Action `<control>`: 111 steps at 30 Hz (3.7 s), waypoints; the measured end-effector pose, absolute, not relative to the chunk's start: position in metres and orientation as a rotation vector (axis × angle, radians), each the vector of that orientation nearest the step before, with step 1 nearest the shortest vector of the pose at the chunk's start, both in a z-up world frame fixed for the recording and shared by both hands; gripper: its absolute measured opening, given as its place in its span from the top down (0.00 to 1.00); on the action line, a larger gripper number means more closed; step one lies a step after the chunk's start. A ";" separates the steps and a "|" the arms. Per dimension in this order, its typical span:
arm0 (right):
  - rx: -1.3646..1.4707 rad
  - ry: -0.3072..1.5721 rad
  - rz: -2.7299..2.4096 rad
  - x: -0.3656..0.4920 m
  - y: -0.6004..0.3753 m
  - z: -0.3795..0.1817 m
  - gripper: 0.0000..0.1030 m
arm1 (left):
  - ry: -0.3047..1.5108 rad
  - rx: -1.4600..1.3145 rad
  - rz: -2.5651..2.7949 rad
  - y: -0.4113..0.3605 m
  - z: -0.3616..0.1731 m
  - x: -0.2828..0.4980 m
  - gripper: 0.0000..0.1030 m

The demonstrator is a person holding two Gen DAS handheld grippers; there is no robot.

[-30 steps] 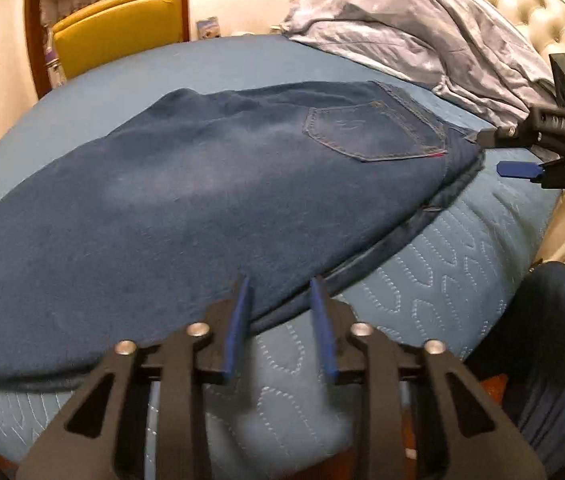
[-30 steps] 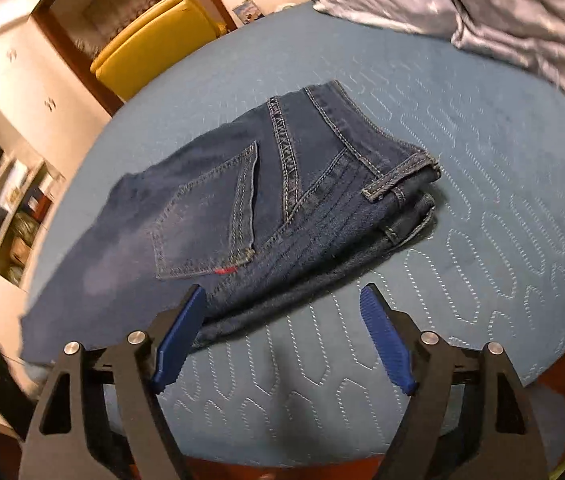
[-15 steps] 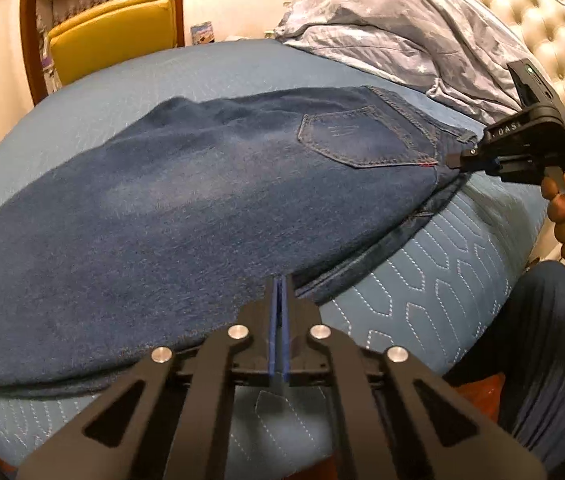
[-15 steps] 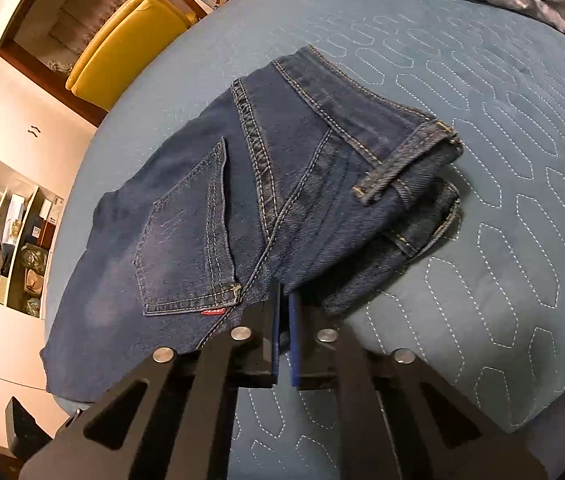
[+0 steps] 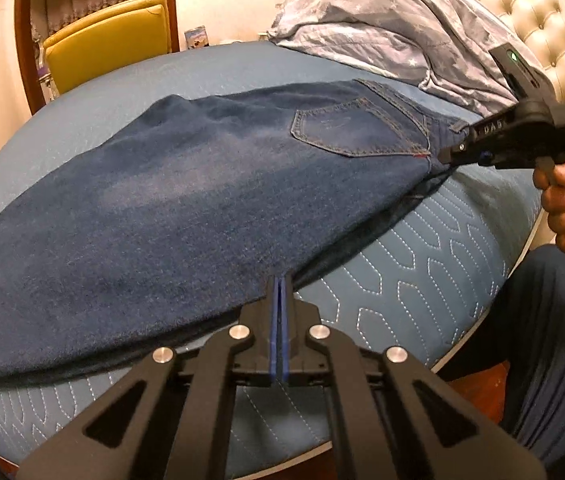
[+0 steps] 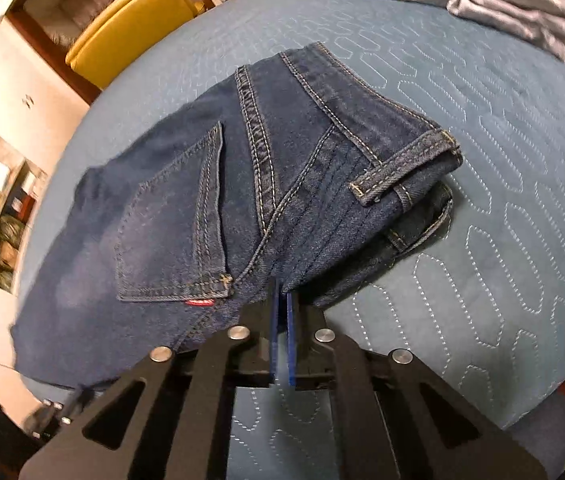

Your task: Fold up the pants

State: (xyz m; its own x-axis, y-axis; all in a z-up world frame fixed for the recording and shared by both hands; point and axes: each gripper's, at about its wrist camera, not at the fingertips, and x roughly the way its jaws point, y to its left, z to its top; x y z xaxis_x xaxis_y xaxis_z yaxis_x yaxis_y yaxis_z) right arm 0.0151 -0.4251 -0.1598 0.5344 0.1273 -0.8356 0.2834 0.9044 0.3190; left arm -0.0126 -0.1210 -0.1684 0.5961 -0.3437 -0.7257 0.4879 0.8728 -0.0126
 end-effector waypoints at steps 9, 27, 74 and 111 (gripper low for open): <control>0.146 0.881 -0.181 -0.007 -0.400 -0.114 0.55 | 0.772 -0.143 -0.199 0.016 -0.147 0.003 0.79; 0.127 0.848 -0.185 0.057 -0.348 -0.129 0.14 | 0.772 -0.154 -0.122 0.035 -0.112 0.046 0.02; -0.230 0.862 -0.029 0.219 -0.345 -0.165 0.24 | 0.922 -0.166 0.237 0.241 -0.138 0.180 0.72; -0.358 0.924 0.399 0.207 0.086 -0.156 0.47 | 0.673 -0.614 0.445 0.557 -0.110 -0.031 0.55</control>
